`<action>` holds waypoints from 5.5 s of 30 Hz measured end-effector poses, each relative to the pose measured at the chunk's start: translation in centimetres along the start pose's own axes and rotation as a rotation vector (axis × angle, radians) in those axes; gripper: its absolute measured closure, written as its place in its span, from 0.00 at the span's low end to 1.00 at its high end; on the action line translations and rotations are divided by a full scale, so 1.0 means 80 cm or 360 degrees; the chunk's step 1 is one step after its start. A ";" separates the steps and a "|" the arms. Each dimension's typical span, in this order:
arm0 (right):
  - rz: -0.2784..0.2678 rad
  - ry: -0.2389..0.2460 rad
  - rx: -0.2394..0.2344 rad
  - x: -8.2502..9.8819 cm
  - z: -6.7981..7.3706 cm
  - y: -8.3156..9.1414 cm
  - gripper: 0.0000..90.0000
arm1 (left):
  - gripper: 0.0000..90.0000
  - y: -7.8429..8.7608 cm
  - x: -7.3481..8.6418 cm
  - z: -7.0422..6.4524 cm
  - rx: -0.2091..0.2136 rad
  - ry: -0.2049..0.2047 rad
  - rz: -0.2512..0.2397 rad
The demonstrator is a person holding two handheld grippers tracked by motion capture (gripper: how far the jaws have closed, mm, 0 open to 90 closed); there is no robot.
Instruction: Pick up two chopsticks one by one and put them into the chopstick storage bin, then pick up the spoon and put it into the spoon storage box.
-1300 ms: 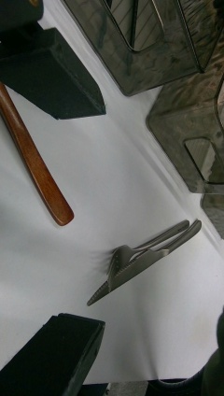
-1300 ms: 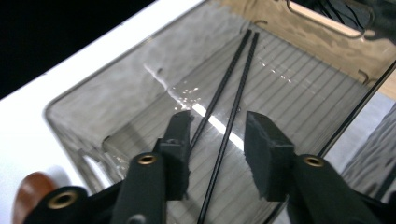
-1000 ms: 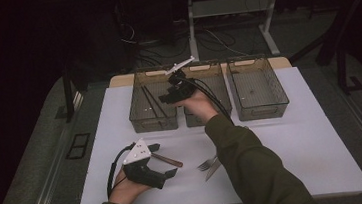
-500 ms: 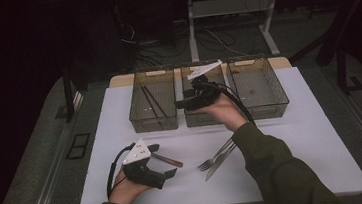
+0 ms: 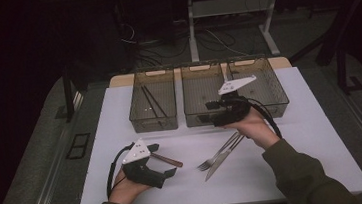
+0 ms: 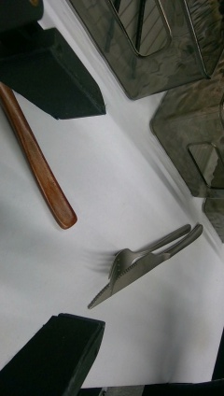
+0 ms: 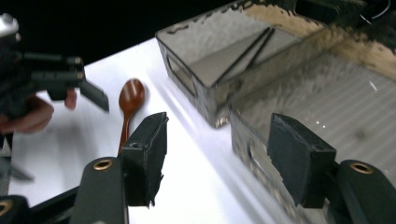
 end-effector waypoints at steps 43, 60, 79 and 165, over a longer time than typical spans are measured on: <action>-0.0060 -0.0125 0.0284 0.194 -0.015 0.124 0.23 | 0.00 0.002 -0.002 -0.002 -0.0041 -0.0014 0.0015; -0.0089 -0.0107 0.0304 0.214 -0.015 0.143 0.23 | 0.32 0.014 -0.011 0.016 -0.0157 0.0023 0.0072; -0.0086 -0.0111 0.0315 0.215 -0.015 0.142 0.23 | 0.99 -0.013 0.010 0.037 -0.0058 0.0062 0.0423; -0.0063 -0.0114 0.0313 0.216 -0.017 0.141 0.23 | 0.42 0.033 0.033 0.130 -0.0224 0.0277 0.0346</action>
Point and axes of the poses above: each handheld gripper's, and its own axes: y roughly backward along the jaws, x roughly out of its underside, z roughly to its left, the point moved 1 cm from there along -y, roughly forward along the jaws, and after that the axes turned 4 degrees about x, right-handed, at the moved point
